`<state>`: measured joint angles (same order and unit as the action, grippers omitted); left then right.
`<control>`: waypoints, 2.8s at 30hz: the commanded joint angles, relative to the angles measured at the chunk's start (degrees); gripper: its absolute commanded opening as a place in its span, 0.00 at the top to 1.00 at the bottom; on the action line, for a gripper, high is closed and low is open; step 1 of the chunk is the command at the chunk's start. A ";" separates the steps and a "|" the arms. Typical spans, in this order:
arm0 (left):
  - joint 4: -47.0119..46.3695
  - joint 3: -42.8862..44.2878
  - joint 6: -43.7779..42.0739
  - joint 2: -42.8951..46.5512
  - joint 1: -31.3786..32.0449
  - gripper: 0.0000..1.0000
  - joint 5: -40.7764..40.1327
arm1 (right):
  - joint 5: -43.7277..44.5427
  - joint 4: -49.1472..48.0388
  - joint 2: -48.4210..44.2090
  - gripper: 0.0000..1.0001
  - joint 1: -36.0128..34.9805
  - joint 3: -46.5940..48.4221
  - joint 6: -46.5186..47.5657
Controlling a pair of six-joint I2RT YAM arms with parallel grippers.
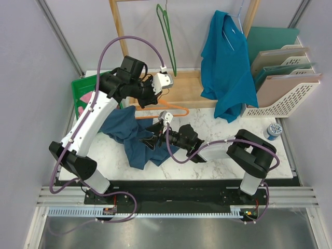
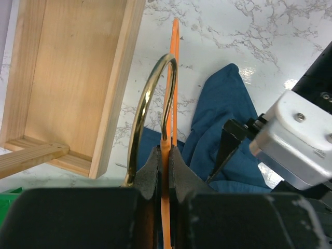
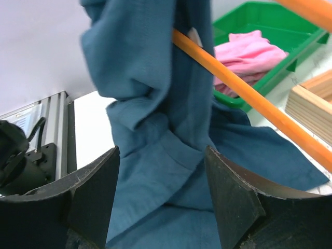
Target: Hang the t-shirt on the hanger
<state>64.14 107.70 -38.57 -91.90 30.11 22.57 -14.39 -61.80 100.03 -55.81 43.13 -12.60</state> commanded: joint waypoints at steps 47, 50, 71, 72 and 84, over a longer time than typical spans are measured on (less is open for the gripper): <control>7.05 5.06 -3.70 6.20 -2.33 0.98 7.40 | -9.33 32.41 -25.56 1.00 16.95 -3.93 6.44; 5.66 4.10 -3.02 8.22 -2.33 0.98 10.48 | -10.82 46.21 -33.83 1.00 21.35 -3.94 11.54; 2.84 -9.89 -3.19 15.87 -3.47 0.98 16.34 | -19.79 56.02 -40.17 1.00 39.02 -0.86 15.69; 2.40 -9.44 -2.40 15.87 -3.48 0.98 17.76 | -20.41 54.78 -40.09 1.00 39.02 -0.86 15.15; -20.98 -6.37 28.08 18.51 -6.73 0.98 23.39 | -23.66 50.38 -40.61 1.00 38.94 6.88 5.22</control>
<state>46.19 98.50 -25.02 -75.48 25.19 45.58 -40.12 -6.37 61.32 -18.92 47.13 -2.94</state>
